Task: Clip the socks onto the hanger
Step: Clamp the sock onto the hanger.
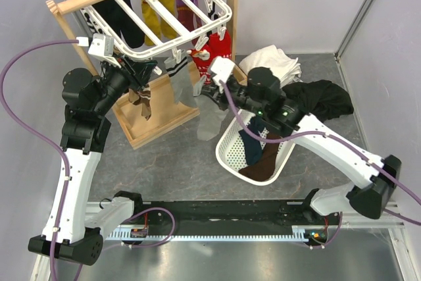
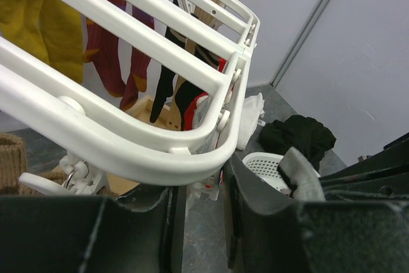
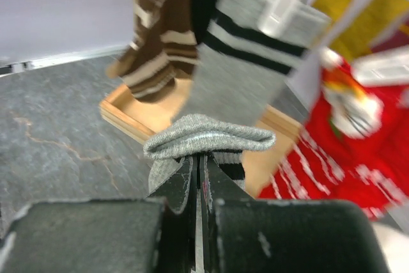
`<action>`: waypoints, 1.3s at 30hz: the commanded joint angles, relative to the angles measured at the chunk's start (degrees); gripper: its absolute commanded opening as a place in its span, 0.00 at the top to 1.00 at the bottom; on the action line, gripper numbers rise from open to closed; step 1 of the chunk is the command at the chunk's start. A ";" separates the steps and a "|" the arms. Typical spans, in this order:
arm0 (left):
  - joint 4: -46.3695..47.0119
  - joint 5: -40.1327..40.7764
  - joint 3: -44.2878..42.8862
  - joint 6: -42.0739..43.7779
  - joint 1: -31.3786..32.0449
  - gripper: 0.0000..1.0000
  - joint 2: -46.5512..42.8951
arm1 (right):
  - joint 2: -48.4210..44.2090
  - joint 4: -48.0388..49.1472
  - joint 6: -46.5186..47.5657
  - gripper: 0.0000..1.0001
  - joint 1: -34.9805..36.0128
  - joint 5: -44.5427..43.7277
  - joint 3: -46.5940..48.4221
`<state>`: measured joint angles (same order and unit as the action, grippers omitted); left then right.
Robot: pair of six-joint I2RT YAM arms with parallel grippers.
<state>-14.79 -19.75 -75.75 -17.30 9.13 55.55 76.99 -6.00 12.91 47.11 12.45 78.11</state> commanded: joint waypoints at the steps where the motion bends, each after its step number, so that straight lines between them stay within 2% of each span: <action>1: -1.74 -2.49 -1.86 -1.07 0.37 0.98 0.52 | 4.99 4.33 2.56 1.00 3.33 3.20 7.13; 9: -2.09 -3.19 -2.21 -1.33 0.37 0.98 0.44 | 14.22 4.42 4.67 1.00 6.06 3.37 15.39; 18: -2.88 -3.63 -2.04 -0.63 0.37 0.98 0.52 | 20.56 2.05 6.16 1.00 6.85 1.88 23.04; 39: -7.01 2.34 -2.65 4.99 0.37 0.98 0.96 | 23.91 -2.35 9.59 1.00 8.26 -2.34 30.53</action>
<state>-17.74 -18.96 -76.73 -16.27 9.13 56.01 101.06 -8.82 21.12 54.87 11.44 105.47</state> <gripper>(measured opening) 0.315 0.010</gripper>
